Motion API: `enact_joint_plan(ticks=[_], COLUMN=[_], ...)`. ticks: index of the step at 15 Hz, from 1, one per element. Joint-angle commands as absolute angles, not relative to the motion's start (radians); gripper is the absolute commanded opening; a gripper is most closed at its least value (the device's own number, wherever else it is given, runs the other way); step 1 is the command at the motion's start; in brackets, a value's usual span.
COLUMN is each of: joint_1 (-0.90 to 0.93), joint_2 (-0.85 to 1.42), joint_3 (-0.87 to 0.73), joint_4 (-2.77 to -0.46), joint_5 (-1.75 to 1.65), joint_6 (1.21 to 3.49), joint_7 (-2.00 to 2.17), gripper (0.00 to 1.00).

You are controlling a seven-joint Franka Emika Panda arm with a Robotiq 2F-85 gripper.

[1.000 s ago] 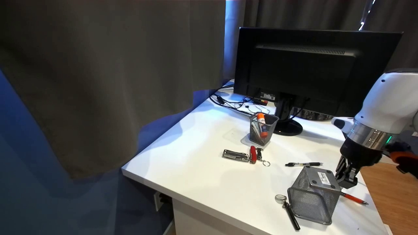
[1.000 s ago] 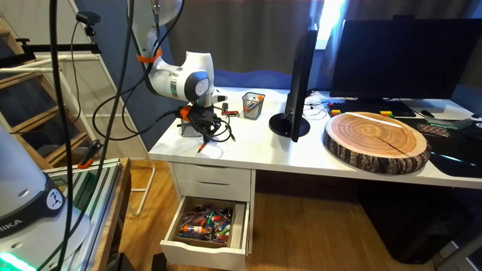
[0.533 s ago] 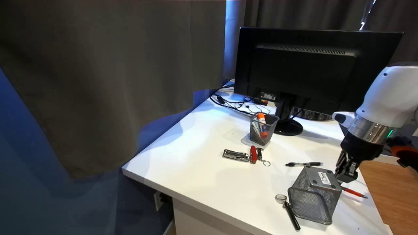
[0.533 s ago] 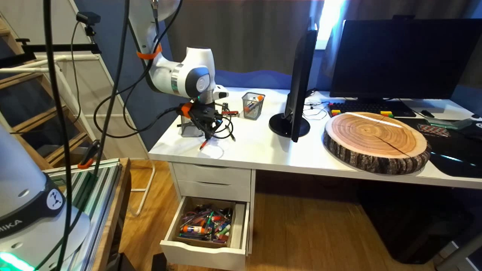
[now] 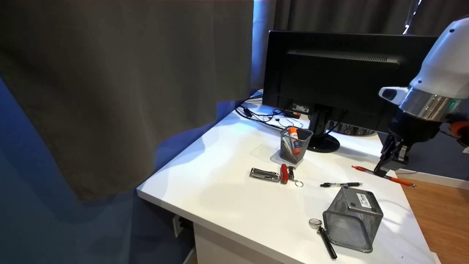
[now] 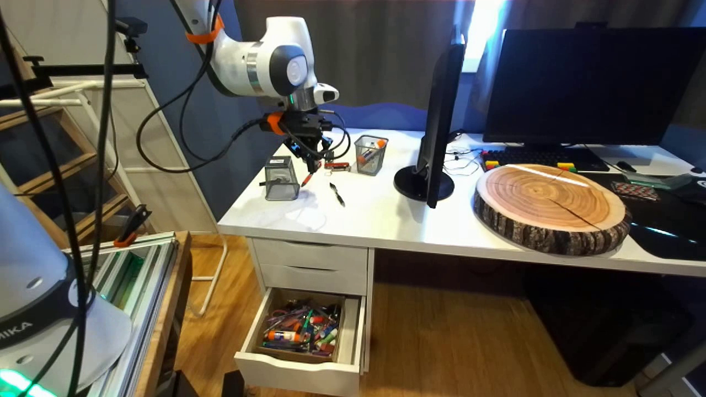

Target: Put the red and black pens on the stationary holder to the left

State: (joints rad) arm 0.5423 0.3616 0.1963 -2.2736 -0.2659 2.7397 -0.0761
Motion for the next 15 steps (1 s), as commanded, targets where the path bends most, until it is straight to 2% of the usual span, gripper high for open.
enact_joint_plan(ticks=[1, 5, 15], joint_1=[0.494, 0.467, 0.432], joint_2=[0.285, 0.289, 0.384], joint_3=[0.286, 0.362, 0.482], joint_4=[-2.267, -2.228, -2.211], joint_5=[-0.235, -0.196, -0.120], joint_6=[2.643, 2.603, 2.715], joint_7=[-0.110, -0.152, -0.288], gripper=[0.02, 0.02, 0.02])
